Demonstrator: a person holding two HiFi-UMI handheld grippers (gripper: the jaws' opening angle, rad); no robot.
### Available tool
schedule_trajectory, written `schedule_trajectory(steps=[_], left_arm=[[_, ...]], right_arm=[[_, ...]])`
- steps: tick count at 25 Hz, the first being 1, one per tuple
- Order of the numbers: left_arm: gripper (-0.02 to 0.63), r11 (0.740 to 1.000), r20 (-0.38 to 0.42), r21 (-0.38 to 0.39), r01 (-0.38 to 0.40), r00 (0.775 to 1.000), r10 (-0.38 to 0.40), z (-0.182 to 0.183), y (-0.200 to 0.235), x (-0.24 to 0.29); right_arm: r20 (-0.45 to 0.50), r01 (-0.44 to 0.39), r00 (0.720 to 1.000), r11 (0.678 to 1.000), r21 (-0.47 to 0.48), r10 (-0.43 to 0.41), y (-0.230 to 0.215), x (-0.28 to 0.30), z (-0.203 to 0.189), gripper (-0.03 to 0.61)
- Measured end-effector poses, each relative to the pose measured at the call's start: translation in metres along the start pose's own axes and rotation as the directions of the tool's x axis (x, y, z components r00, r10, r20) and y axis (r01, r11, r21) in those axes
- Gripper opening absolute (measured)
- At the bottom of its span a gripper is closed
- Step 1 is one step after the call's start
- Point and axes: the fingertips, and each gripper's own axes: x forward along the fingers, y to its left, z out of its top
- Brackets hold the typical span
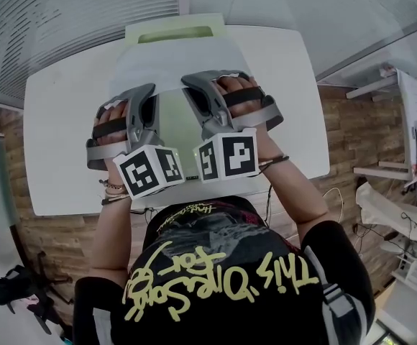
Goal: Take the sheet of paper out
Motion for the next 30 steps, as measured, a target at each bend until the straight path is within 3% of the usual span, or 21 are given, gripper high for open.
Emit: schedule_trajectory(steps=[13, 30], left_arm=[[0.006, 0.998, 0.012, 0.048, -0.032, 0.999, 0.032, -0.0017, 0.0032, -0.0035], [0.006, 0.998, 0.012, 0.051, -0.036, 0.999, 0.036, -0.0013, 0.0043, 0.0019]], right_arm=[[0.000, 0.017, 1.000, 1.000, -0.008, -0.017, -0.0026, -0.0018, 0.0055, 0.009], [-0.001, 0.024, 1.000, 1.000, -0.012, -0.024, -0.0036, 0.0022, 0.0021, 0.009]])
